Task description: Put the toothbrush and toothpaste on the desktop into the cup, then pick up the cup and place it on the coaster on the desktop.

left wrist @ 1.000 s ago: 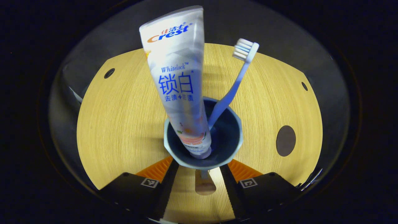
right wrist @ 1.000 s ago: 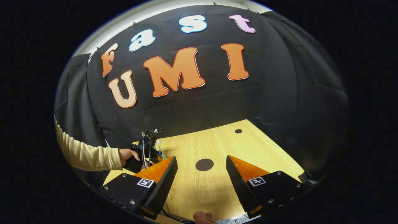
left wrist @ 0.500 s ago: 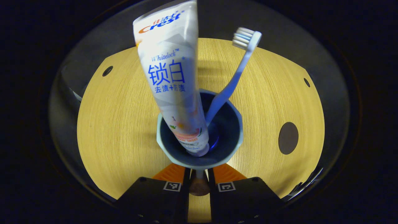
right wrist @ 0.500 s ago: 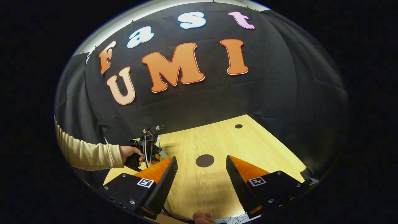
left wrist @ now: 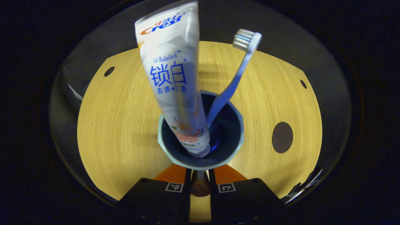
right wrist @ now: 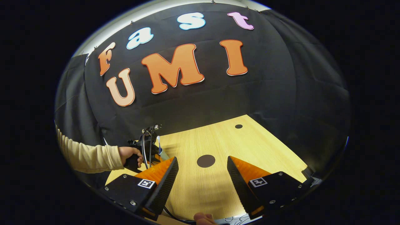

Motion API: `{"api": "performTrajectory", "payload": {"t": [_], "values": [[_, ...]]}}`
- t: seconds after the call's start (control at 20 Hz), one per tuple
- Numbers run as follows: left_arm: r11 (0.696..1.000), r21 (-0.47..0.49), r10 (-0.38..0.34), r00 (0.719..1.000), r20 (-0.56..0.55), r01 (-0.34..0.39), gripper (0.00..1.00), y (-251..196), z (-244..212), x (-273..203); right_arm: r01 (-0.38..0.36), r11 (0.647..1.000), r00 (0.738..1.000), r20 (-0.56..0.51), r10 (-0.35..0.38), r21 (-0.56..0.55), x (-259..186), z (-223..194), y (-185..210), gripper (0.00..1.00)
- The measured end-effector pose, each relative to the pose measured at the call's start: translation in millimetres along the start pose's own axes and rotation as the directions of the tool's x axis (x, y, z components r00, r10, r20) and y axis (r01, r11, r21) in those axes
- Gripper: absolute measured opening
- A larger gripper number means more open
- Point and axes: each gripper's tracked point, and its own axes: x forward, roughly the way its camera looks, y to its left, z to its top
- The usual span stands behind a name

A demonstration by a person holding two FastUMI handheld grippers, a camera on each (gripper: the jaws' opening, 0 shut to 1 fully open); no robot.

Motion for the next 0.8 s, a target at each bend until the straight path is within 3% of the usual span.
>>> {"api": "performTrajectory", "payload": {"t": [0.25, 0.45, 0.8], "values": [[0.997, 0.075, -0.032, 0.999, 0.004, 0.031, 0.25, 8, -2, 2, -0.025, 1.000, 0.998, 0.058, 0.025, -0.008, -11, 17, 13, 0.94], [0.989, 0.135, -0.064, 0.998, 0.009, 0.062, 0.25, 14, 1, 4, 0.016, 0.999, 0.997, 0.074, -0.013, -0.045, -20, 17, 2, 0.94], [0.963, 0.251, -0.107, 0.994, 0.014, 0.100, 0.25, 23, 6, 9, 0.131, 0.991, 0.988, 0.083, -0.131, -0.001, -42, 12, -36, 0.94]]}}
